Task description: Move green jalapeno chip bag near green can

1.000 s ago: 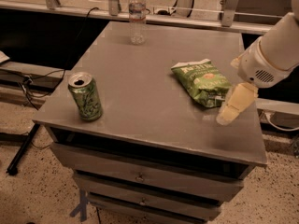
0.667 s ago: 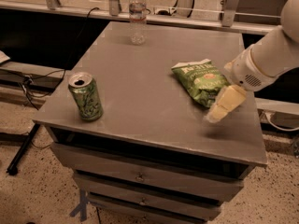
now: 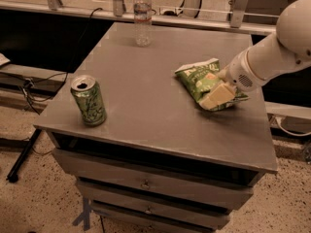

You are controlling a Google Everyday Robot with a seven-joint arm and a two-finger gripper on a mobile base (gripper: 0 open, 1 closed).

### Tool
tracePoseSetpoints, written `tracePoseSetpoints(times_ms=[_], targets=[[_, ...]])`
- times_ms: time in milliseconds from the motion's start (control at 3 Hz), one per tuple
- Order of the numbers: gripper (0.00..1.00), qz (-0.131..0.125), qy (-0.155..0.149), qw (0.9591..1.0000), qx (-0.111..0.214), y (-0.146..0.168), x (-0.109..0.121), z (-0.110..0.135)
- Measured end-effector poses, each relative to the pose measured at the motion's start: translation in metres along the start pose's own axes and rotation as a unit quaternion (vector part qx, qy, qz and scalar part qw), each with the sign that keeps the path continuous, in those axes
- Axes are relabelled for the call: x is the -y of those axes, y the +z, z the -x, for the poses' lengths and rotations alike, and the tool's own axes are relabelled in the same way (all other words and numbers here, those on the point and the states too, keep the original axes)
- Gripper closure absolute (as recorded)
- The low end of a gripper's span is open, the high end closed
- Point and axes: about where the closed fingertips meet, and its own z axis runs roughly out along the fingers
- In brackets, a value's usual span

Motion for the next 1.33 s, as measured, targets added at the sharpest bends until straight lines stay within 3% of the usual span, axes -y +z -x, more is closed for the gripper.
tracePoseSetpoints(times_ms=[667,1000,1333], targets=[[0.83,-0.018,-0.027,0.9982,0.051,-0.033,-0.004,0.049],[1.0,-0.018,-0.028,0.9981,0.052,-0.034,-0.005,0.05],[1.0,-0.001,-0.036,0.9981,0.051,-0.023,-0.023,0.054]])
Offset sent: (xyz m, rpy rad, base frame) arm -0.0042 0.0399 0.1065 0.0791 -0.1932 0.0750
